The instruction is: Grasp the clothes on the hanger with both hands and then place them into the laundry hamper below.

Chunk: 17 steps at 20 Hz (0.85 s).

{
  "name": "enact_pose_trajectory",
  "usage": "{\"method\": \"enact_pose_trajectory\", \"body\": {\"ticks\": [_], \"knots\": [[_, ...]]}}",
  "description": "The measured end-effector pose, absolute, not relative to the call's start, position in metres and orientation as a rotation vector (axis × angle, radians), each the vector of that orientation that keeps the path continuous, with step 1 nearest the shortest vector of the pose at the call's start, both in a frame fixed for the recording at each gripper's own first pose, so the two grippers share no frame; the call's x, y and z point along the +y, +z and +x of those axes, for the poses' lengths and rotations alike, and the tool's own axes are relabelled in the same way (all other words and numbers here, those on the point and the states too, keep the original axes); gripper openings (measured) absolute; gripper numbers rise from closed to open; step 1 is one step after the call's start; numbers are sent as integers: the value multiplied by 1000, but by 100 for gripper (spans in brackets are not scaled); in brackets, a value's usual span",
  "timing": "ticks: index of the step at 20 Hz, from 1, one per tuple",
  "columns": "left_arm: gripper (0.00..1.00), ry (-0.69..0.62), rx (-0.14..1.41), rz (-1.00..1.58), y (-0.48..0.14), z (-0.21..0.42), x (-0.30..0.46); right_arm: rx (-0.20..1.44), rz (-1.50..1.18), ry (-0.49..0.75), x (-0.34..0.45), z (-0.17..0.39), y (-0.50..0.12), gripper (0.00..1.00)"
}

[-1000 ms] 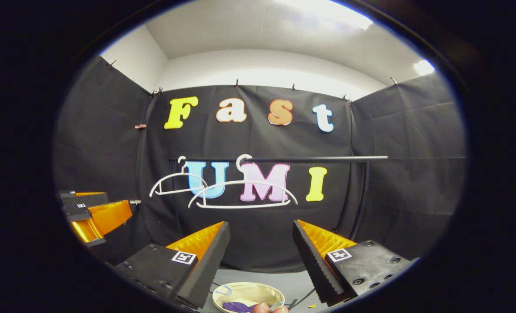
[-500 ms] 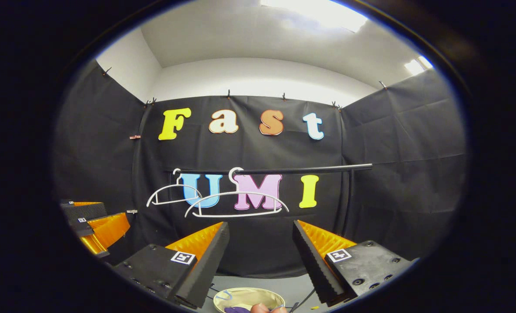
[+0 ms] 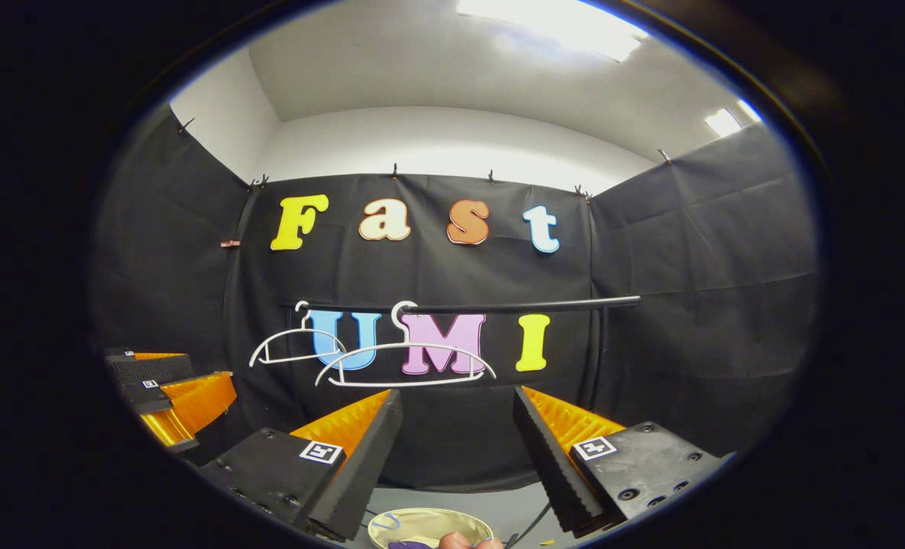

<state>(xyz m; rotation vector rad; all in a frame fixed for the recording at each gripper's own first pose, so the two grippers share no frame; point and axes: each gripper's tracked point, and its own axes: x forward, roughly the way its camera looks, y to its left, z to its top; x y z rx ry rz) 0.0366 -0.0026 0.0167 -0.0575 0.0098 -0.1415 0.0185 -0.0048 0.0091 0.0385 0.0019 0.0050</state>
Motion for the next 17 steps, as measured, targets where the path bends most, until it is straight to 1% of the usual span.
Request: {"method": "enact_pose_trajectory", "body": {"ticks": [1, 2, 3, 4, 5, 16, 17], "knots": [[94, -142, 5, -55, 18, 36, -2, 4, 41, 4, -4, 19, 8, 94], [89, -142, 3, -51, 19, 34, -4, 7, 42, 5, -4, 19, 8, 94], [97, -142, 2, -49, 15, 33, -4, 8, 44, 4, -3, 19, 7, 94], [97, -142, 4, -49, 15, 32, -4, 6, 44, 4, -3, 19, 8, 94], [94, -142, 4, -51, 15, 33, -4, 5, 43, 6, -1, 19, 8, 94], [93, -123, 7, -52, 19, 23, 3, -21, 41, 32, 15, 21, 11, 94], [89, -115, 7, -47, 19, 21, 5, -29, 41, 34, 16, 23, 13, 94]]}}
